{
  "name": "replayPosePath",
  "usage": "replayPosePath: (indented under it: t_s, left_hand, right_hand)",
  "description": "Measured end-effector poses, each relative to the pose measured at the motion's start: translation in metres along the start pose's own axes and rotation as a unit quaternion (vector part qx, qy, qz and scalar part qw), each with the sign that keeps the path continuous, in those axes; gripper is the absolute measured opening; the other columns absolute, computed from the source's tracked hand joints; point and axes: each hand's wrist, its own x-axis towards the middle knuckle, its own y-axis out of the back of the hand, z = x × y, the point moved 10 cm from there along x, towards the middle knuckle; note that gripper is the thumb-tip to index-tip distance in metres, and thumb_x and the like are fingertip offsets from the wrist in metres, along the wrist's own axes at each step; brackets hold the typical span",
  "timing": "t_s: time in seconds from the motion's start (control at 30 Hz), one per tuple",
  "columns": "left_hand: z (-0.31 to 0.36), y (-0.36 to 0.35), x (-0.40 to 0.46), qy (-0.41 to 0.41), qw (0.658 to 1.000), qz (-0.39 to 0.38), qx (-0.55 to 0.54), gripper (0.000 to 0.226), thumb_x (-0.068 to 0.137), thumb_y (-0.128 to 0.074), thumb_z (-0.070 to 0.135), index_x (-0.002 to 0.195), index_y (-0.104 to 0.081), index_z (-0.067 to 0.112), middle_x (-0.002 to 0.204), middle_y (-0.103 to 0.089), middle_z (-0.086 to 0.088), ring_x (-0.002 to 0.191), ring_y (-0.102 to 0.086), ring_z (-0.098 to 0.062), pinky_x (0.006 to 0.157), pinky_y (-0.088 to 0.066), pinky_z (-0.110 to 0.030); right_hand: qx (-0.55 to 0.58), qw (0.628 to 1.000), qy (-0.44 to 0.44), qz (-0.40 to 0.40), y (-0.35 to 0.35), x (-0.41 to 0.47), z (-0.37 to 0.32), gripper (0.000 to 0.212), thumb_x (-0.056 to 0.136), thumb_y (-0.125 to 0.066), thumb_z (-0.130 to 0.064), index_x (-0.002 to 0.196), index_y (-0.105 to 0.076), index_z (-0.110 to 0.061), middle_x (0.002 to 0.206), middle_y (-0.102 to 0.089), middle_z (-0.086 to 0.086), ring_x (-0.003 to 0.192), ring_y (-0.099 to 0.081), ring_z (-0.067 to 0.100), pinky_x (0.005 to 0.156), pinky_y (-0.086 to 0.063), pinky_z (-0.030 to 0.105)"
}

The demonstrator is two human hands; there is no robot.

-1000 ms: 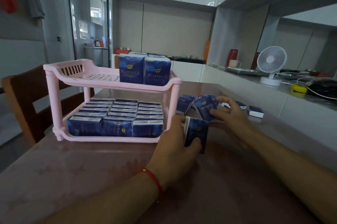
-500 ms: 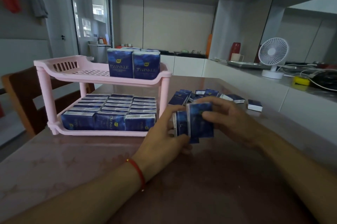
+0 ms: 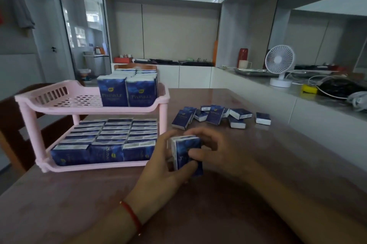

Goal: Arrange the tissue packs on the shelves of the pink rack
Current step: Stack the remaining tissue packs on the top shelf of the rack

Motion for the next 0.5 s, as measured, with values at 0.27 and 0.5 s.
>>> replayPosePath:
  t_s: [0.27, 0.5]
  left_hand:
    - [0.035, 0.016, -0.019, -0.069, 0.984, 0.062, 0.154, 0.045, 0.077, -0.082, 0.023, 0.111, -0.054, 0.031, 0.101, -0.069, 0.016, 0.092, -0.065, 0.008, 0.075, -0.051, -0.011]
    - [0.105, 0.112, -0.052, -0.088, 0.977, 0.099, 0.165, 0.05, 0.078, -0.081, 0.024, 0.121, -0.055, 0.027, 0.121, -0.068, 0.008, 0.112, -0.066, -0.01, 0.091, -0.057, -0.04]
  right_hand:
    - [0.061, 0.997, 0.004, -0.052, -0.01, -0.004, -0.007, 0.044, 0.089, -0.068, -0.009, 0.131, -0.058, -0.019, 0.131, -0.066, -0.005, 0.121, -0.062, 0.015, 0.098, -0.054, 0.033]
    - [0.11, 0.991, -0.08, -0.004, -0.007, 0.009, 0.023, 0.037, 0.104, -0.038, -0.032, 0.124, -0.065, -0.017, 0.117, -0.067, 0.011, 0.107, -0.064, 0.028, 0.089, -0.056, 0.04]
